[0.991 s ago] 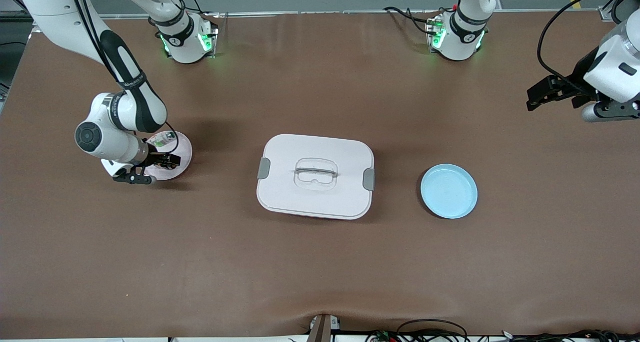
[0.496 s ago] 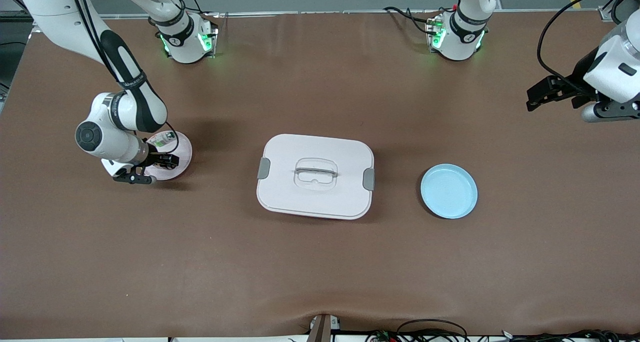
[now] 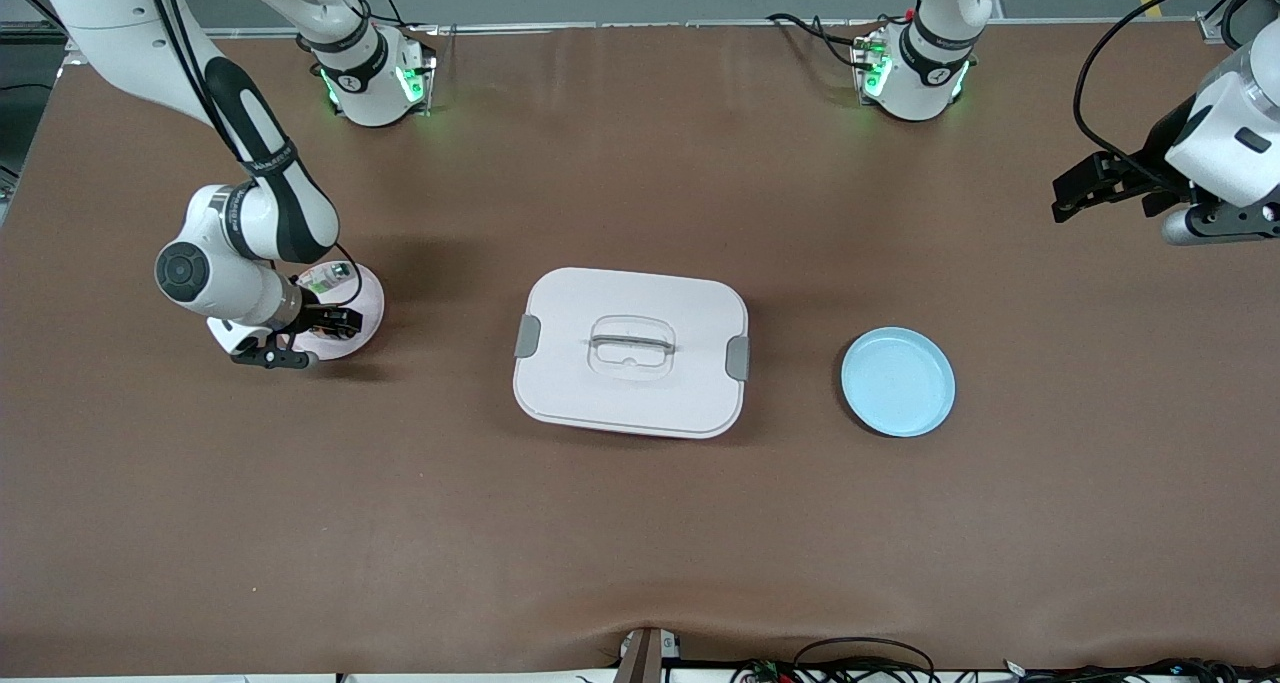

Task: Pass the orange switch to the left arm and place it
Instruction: 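Close the right gripper on the orange switch, then lift the switch with the right gripper while the left gripper reaches over, then carry the switch above the box while the left gripper approaches it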

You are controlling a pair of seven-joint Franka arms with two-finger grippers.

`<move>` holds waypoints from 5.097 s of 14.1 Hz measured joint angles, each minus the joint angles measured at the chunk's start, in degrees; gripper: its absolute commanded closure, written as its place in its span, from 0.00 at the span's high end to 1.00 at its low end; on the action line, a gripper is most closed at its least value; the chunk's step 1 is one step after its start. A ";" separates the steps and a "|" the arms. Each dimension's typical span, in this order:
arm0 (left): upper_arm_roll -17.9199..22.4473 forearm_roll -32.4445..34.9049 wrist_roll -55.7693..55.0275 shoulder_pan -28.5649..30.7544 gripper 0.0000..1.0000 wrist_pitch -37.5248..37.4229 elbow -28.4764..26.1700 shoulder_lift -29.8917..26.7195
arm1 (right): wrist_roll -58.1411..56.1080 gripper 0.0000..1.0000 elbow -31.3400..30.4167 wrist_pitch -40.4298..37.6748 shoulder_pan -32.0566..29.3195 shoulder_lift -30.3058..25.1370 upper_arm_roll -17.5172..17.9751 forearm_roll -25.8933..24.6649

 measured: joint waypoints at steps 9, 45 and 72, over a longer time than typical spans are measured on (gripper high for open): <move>0.00 0.00 0.00 -0.02 1.00 0.00 -0.01 0.03 | 3.03 0.14 13.81 -31.80 3.05 -9.74 0.20 0.08; -12.60 -34.20 -6.48 -2.07 1.00 32.31 -19.53 -1.44 | 84.25 0.15 45.59 -20.02 36.28 1.07 0.73 39.40; -28.52 -54.97 6.85 -2.77 0.83 64.45 -27.07 2.44 | 87.98 0.15 48.17 -17.36 38.36 3.21 0.70 39.46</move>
